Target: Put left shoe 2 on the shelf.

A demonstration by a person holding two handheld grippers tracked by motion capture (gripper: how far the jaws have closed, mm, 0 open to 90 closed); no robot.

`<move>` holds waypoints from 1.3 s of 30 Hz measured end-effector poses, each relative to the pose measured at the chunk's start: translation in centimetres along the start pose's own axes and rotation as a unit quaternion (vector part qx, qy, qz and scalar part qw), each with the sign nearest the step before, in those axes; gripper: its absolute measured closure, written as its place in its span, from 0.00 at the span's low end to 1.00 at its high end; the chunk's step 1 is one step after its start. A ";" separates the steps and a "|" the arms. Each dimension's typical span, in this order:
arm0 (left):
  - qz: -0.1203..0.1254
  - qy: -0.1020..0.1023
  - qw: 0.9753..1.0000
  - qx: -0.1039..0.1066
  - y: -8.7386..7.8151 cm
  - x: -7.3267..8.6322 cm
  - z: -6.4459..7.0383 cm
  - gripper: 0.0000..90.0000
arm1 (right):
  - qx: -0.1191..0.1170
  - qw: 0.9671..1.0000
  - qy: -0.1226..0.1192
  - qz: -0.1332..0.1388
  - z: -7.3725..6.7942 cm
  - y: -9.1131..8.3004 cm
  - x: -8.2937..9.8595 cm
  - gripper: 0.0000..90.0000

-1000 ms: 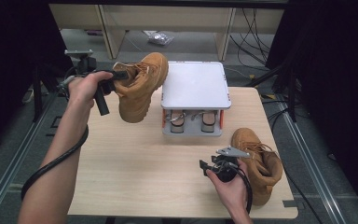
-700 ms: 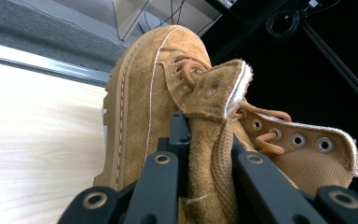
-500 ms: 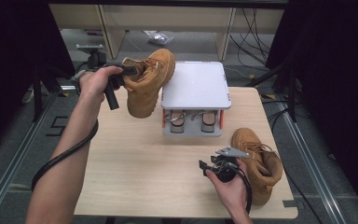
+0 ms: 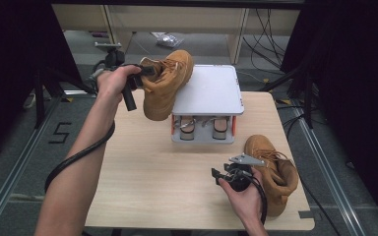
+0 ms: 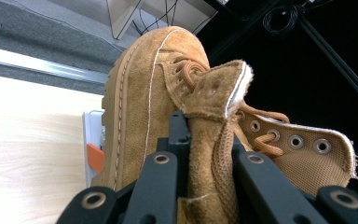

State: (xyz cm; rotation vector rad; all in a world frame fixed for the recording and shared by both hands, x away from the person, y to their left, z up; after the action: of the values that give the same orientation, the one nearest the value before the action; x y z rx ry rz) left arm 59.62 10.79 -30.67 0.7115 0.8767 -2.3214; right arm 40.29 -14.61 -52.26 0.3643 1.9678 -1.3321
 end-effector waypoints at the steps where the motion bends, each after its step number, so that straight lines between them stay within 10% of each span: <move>1: 0.001 -0.002 1.000 0.000 0.2 0.0 0.1 0.91 | -0.005 1.000 0.001 0.002 0.0 -0.1 0.0 0.52; 29: 0.013 -0.027 1.000 -0.001 3.8 -0.3 1.1 0.88 | -0.009 1.000 -0.001 -0.003 -0.1 0.0 0.2 0.52; 39: 0.037 0.006 0.999 0.006 4.6 -0.7 1.6 0.70 | -0.006 1.000 -0.003 -0.003 -0.1 0.1 0.2 0.51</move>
State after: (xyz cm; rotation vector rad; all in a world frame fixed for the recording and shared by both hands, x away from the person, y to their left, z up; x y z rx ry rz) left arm 62.66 6.94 -31.13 0.7512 0.8274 -2.2610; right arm 40.19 -14.51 -52.42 0.3485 1.9717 -1.3240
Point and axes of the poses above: each handheld gripper's, and its own axes: y roughly forward along the jaws, x roughly out of its underside, z roughly to its right, the point moved 9 cm from there along y, roughly forward along the jaws, and after that the axes turned 4 degrees about -z, right-handed, at the moved point
